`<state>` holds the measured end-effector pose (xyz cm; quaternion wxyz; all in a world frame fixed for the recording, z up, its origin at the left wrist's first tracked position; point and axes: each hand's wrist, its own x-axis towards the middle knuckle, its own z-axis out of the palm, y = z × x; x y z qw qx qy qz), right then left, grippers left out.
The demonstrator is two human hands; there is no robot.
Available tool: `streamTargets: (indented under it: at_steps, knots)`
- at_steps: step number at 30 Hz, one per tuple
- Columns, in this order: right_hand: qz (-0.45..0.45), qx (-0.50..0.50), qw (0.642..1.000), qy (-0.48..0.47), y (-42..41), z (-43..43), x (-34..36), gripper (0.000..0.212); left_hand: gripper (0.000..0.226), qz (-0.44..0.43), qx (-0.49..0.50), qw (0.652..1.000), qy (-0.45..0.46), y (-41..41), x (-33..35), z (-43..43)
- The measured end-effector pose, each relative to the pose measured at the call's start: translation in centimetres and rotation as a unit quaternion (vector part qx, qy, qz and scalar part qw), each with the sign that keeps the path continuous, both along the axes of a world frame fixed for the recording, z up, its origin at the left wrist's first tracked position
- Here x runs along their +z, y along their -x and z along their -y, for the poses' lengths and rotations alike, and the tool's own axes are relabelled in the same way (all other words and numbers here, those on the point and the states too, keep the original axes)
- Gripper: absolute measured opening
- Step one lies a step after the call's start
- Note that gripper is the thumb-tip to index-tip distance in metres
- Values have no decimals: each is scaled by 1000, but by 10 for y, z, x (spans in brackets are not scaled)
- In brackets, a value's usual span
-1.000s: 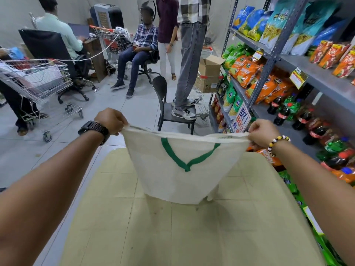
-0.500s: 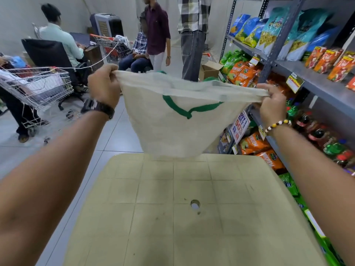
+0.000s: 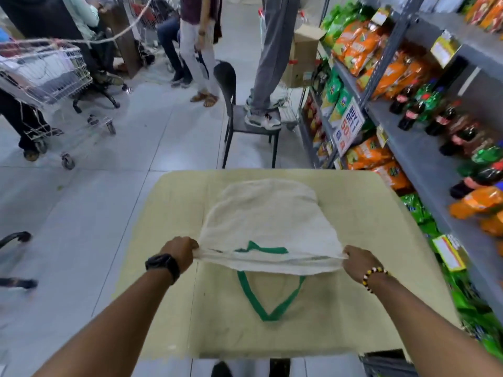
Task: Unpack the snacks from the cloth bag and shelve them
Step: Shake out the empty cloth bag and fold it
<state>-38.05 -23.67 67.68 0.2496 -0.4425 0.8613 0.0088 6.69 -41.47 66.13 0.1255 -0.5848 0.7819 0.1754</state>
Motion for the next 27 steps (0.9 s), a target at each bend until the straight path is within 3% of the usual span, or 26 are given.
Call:
streamTargets:
  at_steps: [6,9,14,18,20,22,24,26,27]
  knots:
    - [-20,54,993,-98,-28,-83,-73,25,43,51,-20,993,-108,-33,-78,-85]
    - [-19,71,983,-166,-34,-107,-88,7,38,100,-50,980,-163,-43,-93,-109]
    - [93,40,953,-284,-33,-103,-78,14,32,133,-84,927,-341,-37,-73,-104]
    - [257,-124,942,-176,-8,-56,-43,10,22,-41,160,894,-416,-23,-39,-50]
    - [351,-246,901,-59,8,-26,-25,15,18,-180,267,867,-380,-16,-22,-20]
    - [415,-328,847,50,23,8,-9,16,17,-328,351,816,-321,-8,-9,9]
    - [466,-367,795,128,33,38,-1,9,21,-431,399,768,-256,3,1,34]
    - [502,-349,772,173,40,65,-1,13,33,-502,404,735,-211,19,8,56]
    - [514,-328,772,178,41,76,-3,24,40,-516,391,738,-192,28,8,64]
